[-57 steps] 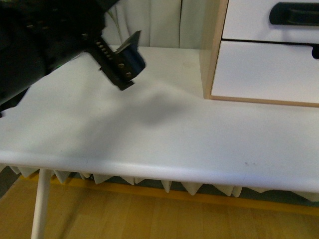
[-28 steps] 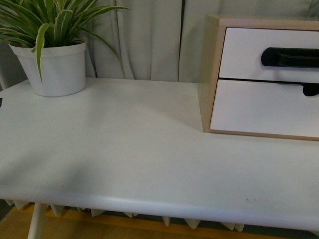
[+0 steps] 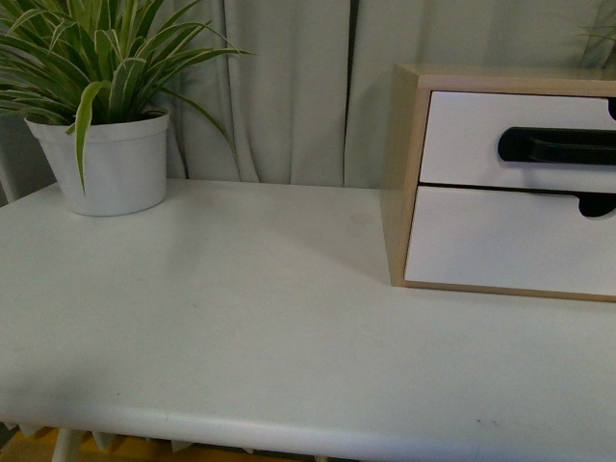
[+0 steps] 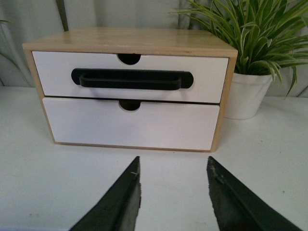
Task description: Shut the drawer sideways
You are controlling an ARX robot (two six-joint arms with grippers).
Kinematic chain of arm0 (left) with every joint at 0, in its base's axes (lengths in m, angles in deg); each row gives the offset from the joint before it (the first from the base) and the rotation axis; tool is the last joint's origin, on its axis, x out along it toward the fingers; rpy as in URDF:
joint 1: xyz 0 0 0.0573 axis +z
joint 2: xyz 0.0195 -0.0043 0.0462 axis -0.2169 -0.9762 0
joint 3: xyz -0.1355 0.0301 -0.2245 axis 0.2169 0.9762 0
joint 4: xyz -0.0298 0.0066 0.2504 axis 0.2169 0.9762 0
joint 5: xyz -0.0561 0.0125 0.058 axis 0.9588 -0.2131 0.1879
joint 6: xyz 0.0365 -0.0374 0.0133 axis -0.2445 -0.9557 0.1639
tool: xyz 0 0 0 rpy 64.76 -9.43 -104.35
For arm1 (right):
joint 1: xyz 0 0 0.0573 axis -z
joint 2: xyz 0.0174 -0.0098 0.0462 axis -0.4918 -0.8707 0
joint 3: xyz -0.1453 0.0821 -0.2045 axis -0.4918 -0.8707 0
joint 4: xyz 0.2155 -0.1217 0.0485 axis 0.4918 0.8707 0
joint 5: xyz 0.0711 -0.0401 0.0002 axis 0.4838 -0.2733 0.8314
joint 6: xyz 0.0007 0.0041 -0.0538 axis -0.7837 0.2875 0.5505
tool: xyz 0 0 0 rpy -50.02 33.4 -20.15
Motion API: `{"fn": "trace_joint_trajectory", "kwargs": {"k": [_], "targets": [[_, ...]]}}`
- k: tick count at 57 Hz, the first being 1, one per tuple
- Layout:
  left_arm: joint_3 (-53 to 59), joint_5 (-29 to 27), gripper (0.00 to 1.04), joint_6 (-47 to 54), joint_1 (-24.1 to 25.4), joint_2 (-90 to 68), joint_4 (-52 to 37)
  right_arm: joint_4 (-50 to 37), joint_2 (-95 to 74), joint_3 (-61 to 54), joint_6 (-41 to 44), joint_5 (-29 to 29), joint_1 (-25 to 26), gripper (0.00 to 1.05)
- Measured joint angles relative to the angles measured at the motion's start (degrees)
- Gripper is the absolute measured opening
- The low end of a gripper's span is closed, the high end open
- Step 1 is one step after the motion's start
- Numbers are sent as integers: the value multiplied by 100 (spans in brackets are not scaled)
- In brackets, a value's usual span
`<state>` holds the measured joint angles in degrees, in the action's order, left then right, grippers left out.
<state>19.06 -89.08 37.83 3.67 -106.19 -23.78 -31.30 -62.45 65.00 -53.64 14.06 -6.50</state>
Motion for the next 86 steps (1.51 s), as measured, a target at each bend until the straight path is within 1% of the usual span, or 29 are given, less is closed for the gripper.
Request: {"fn": "trace_joint_trajectory", "kwargs": {"k": [2, 7, 8, 9, 11, 12, 13, 15, 18, 20, 22, 25, 32, 50, 79, 81, 83, 86], "targets": [[50, 48, 29, -31, 46, 125, 72, 20, 103, -107, -28, -216, -227, 30], [184, 236, 7, -72, 203, 570, 367, 39, 326, -297, -55, -678, -704, 8], [216, 260, 4, -109, 243, 678, 446, 39, 356, -323, -57, -743, -774, 5], [236, 273, 4, -103, 262, 734, 487, 39, 402, -363, -48, -833, -876, 1], [319, 356, 4, -116, 341, 839, 511, 42, 474, -433, -59, -975, -1036, 1], [407, 614, 4, -129, 490, 890, 393, 44, 503, -459, -61, -1029, -1093, 1], [459, 752, 4, -129, 621, 929, 393, 46, 535, -494, -61, -1110, -1176, 1], [529, 835, 4, -133, 767, 1047, 483, 46, 584, -540, -63, -1207, -1276, 1], [533, 831, 4, -149, 852, 1235, 693, 72, 664, -603, -63, -1652, -1572, 1], [533, 848, 4, -149, 857, 1377, 811, 76, 704, -645, -79, -2013, -1891, 1], [533, 850, 4, -151, 861, 1534, 942, 76, 737, -678, -79, -2103, -2120, 1], [533, 859, 4, -149, 868, 1790, 1158, 76, 787, -710, -79, -2096, -2251, 1], [535, 857, 4, -151, 870, 2247, 1609, 74, 863, -804, -81, -2157, -2269, 1], [535, 855, 4, -151, 872, 3021, 2347, 44, 1132, -1113, -81, -2157, -2273, 1], [535, 857, 4, -151, 872, 3781, 3112, 42, 1145, -1113, -83, -2157, -2273, 1], [533, 855, 4, -151, 870, 3928, 3268, 42, 1145, -1113, -83, -2157, -2273, 1], [531, 861, 4, -153, 872, 4247, 3731, 44, 1145, -1113, -83, -2157, -2273, 1], [531, 870, 4, -155, 872, 4557, 4052, 44, 1145, -1113, -81, -2159, -2273, 1]]}}
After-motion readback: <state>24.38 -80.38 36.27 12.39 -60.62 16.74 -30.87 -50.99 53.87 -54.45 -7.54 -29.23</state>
